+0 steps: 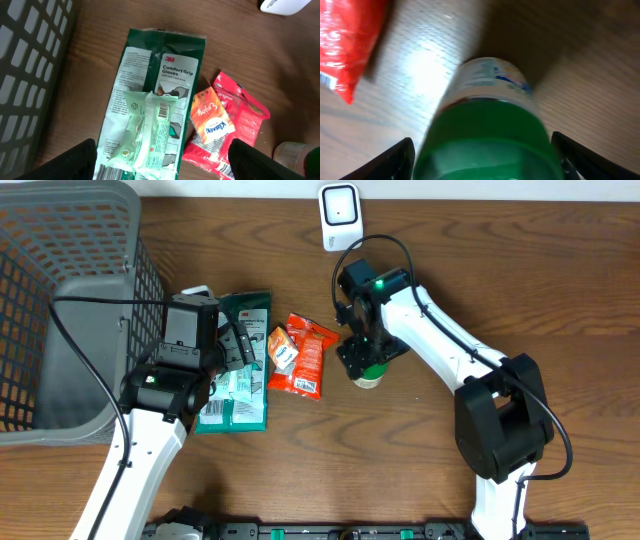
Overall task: Scan the item barcode
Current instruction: 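Carry the jar with the right gripper to the white scanner, then move the jar right and set it down on the table, then reach the right gripper to the orange packet and grasp it, then move the orange packet right and set it on the table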
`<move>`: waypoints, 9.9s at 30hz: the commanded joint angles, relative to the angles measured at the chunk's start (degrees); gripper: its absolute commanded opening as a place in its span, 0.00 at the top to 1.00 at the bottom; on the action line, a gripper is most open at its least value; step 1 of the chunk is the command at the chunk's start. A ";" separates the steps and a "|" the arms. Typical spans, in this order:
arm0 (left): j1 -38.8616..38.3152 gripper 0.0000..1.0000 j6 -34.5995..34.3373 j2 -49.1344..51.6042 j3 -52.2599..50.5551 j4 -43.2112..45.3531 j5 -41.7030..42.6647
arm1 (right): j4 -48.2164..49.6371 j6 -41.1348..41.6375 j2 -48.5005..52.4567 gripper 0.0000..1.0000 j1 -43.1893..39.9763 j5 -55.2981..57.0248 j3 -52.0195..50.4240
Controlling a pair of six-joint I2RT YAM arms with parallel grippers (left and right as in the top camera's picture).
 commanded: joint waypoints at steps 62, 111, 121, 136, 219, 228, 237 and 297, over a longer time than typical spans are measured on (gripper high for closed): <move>0.20 0.16 -0.09 -0.20 1.11 0.02 -0.15 | 17.40 9.79 1.22 0.99 -3.85 4.81 32.28; 0.20 0.16 -0.09 -0.20 1.11 0.02 -0.15 | 19.50 15.06 -7.19 0.99 -15.58 -4.98 32.35; 0.20 0.16 -0.09 -0.20 1.11 0.00 -0.13 | -12.09 11.13 -8.31 0.99 -32.33 4.11 28.17; 0.20 0.16 -0.09 -0.20 1.11 0.00 -0.15 | 16.83 18.82 -7.80 0.99 -51.87 4.37 -9.77; 0.20 0.16 -0.09 -0.20 1.11 0.02 -0.15 | 26.69 8.57 -22.34 0.99 -1.68 -6.69 -12.63; 0.20 0.16 -0.09 -0.20 1.11 0.02 -0.15 | 14.34 -3.82 -15.89 0.99 -21.46 -36.76 -13.90; 0.20 0.16 -0.09 -0.20 1.11 0.00 -0.15 | 15.63 -13.57 -3.23 0.99 -27.02 -51.58 -17.25; 0.20 0.16 -0.09 -0.20 1.11 0.00 -0.15 | 29.92 -13.33 -8.24 0.64 -17.29 -19.17 -26.53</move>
